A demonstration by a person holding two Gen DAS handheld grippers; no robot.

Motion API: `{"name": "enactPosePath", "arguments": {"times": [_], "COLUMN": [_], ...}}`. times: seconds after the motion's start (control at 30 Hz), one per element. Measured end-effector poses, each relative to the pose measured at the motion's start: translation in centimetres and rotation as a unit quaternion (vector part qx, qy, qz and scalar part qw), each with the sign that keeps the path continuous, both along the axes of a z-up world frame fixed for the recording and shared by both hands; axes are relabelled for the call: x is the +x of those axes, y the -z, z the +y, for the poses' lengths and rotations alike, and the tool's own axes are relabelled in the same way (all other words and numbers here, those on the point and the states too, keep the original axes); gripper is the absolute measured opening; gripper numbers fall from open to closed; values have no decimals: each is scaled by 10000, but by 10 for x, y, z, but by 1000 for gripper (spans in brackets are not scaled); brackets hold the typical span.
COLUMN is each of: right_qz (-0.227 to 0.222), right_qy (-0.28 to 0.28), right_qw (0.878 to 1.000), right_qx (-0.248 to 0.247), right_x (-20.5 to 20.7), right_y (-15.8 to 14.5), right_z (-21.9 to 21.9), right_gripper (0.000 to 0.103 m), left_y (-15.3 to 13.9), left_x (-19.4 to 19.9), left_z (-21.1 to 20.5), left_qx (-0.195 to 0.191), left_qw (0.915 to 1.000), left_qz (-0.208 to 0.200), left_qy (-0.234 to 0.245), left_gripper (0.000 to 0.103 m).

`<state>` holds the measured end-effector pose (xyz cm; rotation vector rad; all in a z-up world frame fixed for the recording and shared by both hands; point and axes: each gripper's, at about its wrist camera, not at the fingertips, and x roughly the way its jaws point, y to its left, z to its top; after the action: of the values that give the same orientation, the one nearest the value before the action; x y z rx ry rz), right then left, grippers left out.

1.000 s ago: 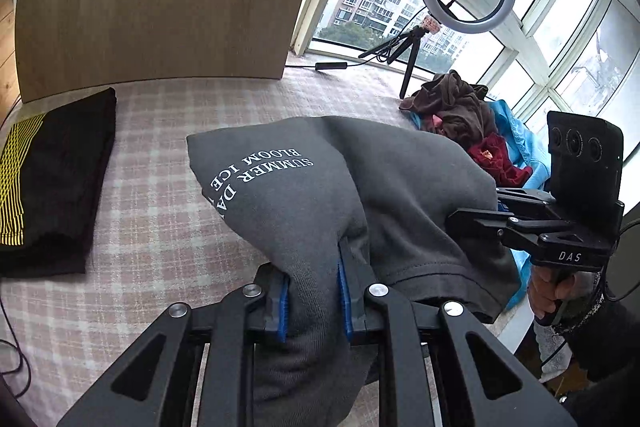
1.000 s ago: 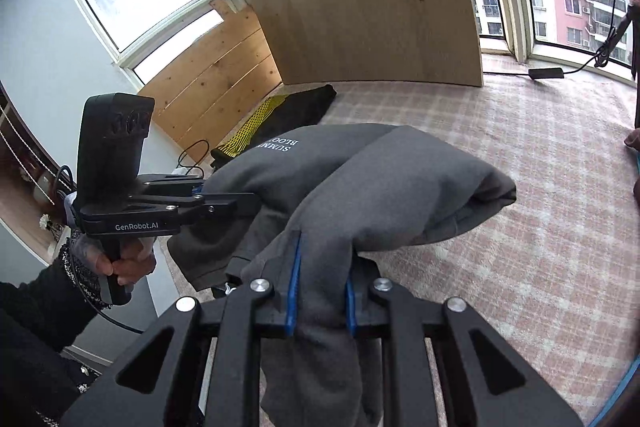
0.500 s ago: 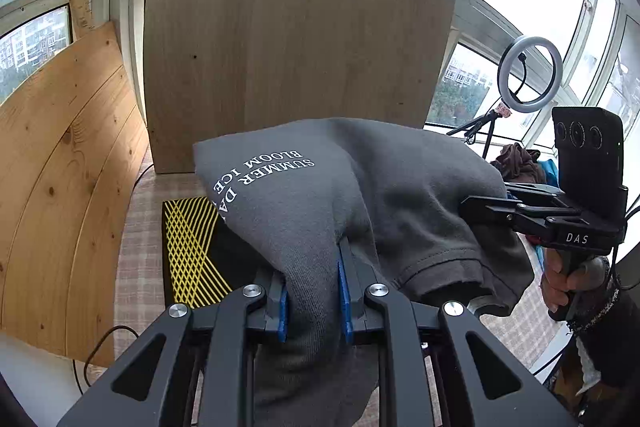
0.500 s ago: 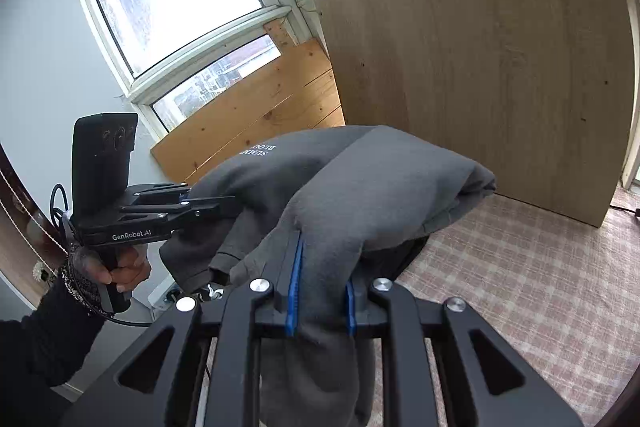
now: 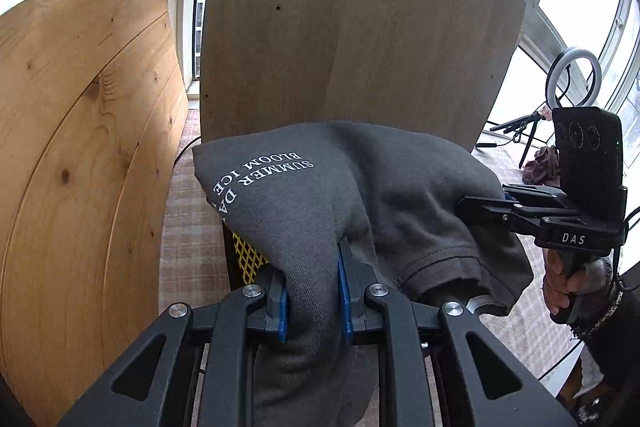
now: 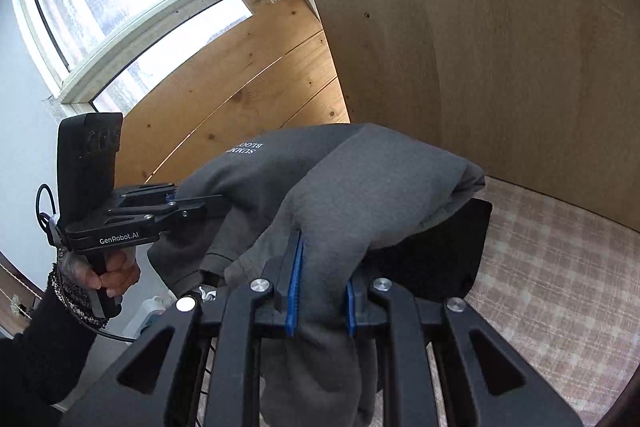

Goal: Fold clothes
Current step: 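Lift the bundle and carry it onto the black garment by the wooden board, then lower the bundle onto the black garment and open both grippers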

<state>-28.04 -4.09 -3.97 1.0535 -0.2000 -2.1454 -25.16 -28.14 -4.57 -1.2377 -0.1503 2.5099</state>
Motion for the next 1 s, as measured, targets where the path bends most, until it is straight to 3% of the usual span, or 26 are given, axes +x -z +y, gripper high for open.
{"name": "enactPosePath", "arguments": {"times": [0.1,0.2,0.3,0.43,0.53,0.63,0.73,0.87,0.97,1.0], "right_qz": [-131,-525,-601,-857,-637,-506,-357,-97,-374,-458], "right_qy": [170,153,53,6,107,-215,-878,-1355,-1187,-1037], "right_qw": [9997,9960,9937,9931,9964,9982,9942,9851,9910,9930], "right_qx": [135,708,942,798,558,237,507,1052,495,332], "right_x": [-5,-9,-6,-8,1,17,42,63,45,35], "right_y": [29,82,100,81,52,28,20,31,38,41], "right_z": [4,2,3,23,43,47,21,-15,-14,-13], "right_gripper": [17,17,19,24,24,24,35,36,35,27], "left_y": [39,86,95,70,37,13,16,39,44,46], "left_x": [-13,-21,-17,-6,13,39,52,49,33,27], "left_z": [-1,1,4,-5,-12,4,27,55,61,61], "left_qx": [-388,-825,-1087,-1220,-988,-778,-713,-922,-599,-515], "left_qw": [9986,9917,9888,9878,9928,9967,9951,9889,9913,9921], "left_qz": [-338,-973,-1006,-891,-529,-168,-241,-532,-624,-623], "left_qy": [-90,-143,-189,-373,-412,127,637,1036,993,959], "left_gripper": [19,22,34,33,30,33,35,35,35,34]}}
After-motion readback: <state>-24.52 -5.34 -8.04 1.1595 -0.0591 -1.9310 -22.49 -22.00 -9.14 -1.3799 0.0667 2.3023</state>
